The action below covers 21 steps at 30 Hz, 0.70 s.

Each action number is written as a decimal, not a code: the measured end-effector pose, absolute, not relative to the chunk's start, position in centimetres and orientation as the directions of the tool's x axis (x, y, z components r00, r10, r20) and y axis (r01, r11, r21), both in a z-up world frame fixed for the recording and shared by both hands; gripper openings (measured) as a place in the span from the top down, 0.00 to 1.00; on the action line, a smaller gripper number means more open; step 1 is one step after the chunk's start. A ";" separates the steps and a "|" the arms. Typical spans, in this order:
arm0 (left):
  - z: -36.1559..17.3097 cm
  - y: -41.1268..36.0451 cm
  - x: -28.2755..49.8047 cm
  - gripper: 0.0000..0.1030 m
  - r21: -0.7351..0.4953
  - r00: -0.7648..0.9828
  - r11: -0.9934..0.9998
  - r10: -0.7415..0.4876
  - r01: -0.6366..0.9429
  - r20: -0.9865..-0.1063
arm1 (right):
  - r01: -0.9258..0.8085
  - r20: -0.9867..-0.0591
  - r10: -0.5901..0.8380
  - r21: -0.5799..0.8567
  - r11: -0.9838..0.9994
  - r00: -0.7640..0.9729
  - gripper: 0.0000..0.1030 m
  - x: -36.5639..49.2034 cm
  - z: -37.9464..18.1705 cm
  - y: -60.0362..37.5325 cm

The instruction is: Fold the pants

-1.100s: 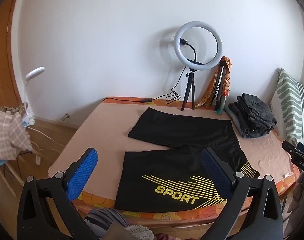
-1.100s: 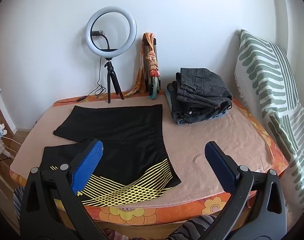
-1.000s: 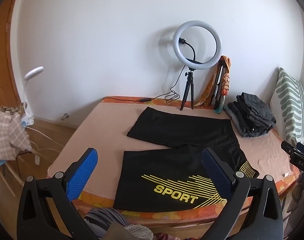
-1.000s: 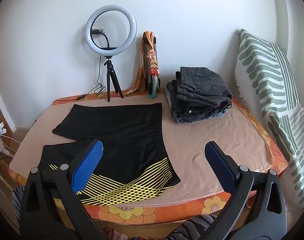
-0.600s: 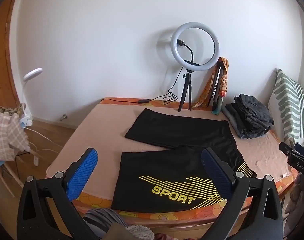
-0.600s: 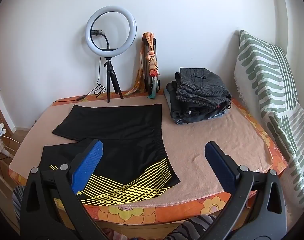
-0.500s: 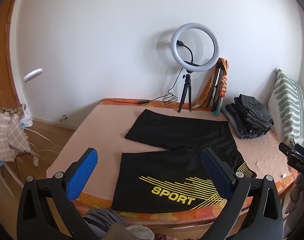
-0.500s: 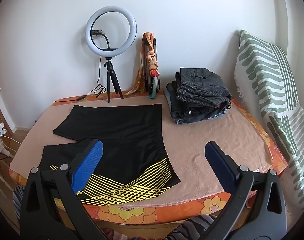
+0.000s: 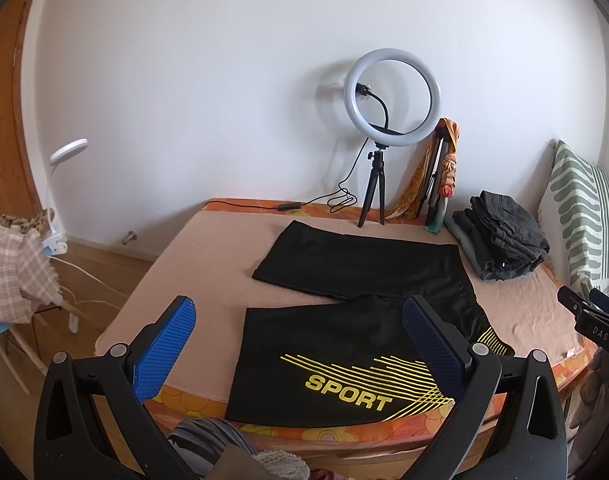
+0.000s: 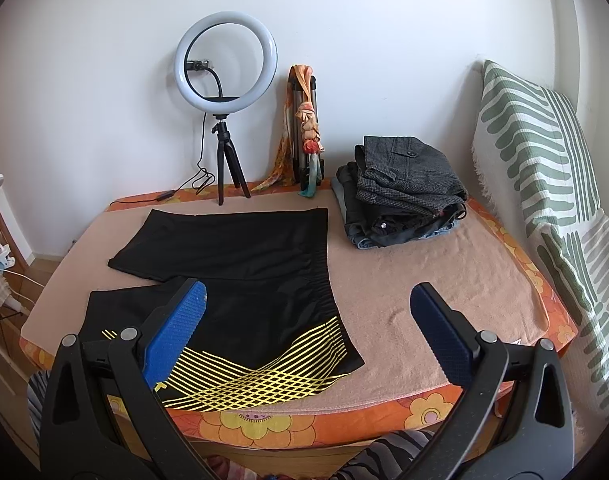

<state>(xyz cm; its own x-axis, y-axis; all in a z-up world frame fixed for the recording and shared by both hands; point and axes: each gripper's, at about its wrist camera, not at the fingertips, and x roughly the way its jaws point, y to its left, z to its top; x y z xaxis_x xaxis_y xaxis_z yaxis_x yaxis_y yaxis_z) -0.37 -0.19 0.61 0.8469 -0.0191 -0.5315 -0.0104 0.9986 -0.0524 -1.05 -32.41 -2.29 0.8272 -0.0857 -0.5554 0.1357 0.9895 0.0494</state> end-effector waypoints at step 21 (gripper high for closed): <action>0.7 -0.4 -0.2 0.00 -0.046 0.846 0.999 -0.020 -0.006 -0.533 | 0.133 -0.558 -0.081 0.053 0.990 0.826 0.00 -0.9 -2.4 -32.3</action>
